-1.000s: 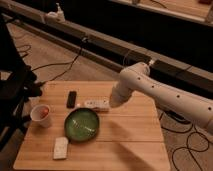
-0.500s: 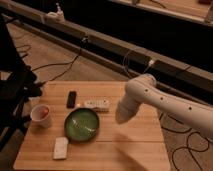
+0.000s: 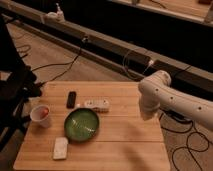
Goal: Move the arm in a circular motion
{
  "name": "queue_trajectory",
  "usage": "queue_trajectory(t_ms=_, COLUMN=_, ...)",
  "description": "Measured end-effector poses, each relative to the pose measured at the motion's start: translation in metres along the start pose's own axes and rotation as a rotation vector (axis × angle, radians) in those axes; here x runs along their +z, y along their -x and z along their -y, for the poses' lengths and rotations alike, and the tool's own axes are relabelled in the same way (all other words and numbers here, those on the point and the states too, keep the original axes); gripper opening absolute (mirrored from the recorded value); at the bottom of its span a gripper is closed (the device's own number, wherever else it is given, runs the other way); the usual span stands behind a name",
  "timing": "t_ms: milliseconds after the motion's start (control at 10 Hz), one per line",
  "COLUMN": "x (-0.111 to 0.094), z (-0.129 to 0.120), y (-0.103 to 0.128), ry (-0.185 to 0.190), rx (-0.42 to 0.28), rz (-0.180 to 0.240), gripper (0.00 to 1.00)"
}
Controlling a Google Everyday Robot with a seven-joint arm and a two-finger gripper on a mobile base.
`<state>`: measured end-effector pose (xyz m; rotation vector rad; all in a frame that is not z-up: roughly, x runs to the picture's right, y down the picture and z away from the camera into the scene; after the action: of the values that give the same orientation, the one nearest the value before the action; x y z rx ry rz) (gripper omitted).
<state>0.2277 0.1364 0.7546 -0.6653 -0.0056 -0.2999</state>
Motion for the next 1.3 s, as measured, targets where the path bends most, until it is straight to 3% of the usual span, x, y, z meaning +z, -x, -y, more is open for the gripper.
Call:
queue_trajectory(t_ms=100, x=-0.004, z=0.022, y=-0.006, ry=-0.02, rx=0.009, rz=-0.041, gripper=0.0)
queue_trajectory(t_ms=300, x=-0.01, z=0.06, y=0.007, ry=-0.055, rx=-0.005, rz=-0.066, gripper=0.0)
queue_trajectory(t_ms=400, x=-0.012, z=0.079, y=0.027, ry=-0.071, rx=-0.027, rz=-0.058, gripper=0.0)
queue_trajectory(t_ms=600, x=-0.013, z=0.101, y=0.08, ry=-0.096, rx=-0.091, rz=-0.001, gripper=0.0)
queue_trajectory(t_ms=800, x=-0.013, z=0.095, y=0.135, ry=-0.093, rx=-0.171, rz=0.078, gripper=0.0)
queue_trajectory(t_ms=900, x=-0.012, z=0.078, y=0.161, ry=-0.077, rx=-0.229, rz=0.121, gripper=0.0)
queue_trajectory(t_ms=1100, x=-0.012, z=0.046, y=0.187, ry=-0.049, rx=-0.289, rz=0.184, gripper=0.0)
queue_trajectory(t_ms=1300, x=-0.012, z=0.017, y=0.19, ry=-0.023, rx=-0.293, rz=0.228, gripper=0.0)
